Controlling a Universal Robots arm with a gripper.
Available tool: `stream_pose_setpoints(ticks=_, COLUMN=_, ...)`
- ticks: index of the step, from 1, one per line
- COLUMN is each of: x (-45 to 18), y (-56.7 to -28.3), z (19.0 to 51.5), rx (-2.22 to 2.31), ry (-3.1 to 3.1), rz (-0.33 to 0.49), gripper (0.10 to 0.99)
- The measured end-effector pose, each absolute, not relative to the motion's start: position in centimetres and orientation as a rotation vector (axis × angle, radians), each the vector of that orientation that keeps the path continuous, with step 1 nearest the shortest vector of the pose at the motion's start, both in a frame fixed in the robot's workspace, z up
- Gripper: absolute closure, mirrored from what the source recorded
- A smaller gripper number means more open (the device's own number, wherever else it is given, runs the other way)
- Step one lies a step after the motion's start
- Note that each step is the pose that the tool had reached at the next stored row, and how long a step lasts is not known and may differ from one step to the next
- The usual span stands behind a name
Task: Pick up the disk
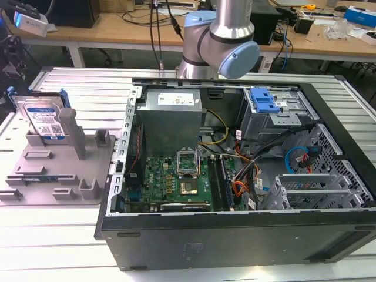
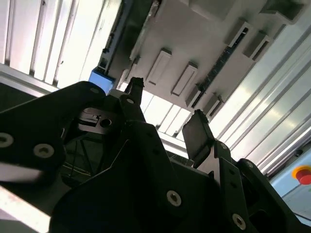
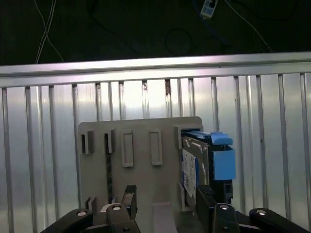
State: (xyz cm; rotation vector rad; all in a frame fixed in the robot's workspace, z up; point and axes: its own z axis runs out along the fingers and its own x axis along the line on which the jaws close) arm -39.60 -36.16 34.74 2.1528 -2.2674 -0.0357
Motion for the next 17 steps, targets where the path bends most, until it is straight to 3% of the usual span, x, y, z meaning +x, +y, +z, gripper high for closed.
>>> stream_pose_setpoints(ticks=5, x=-41.1, y=-32.9, z=34.7, rx=2.166, ry=-2.255, rz=-0.036, gripper=0.486)
stream_pose_setpoints(ticks=17, x=-41.3, y=-32.5, z=34.6, rx=2.178, ry=-2.237, rz=-0.029, gripper=0.486)
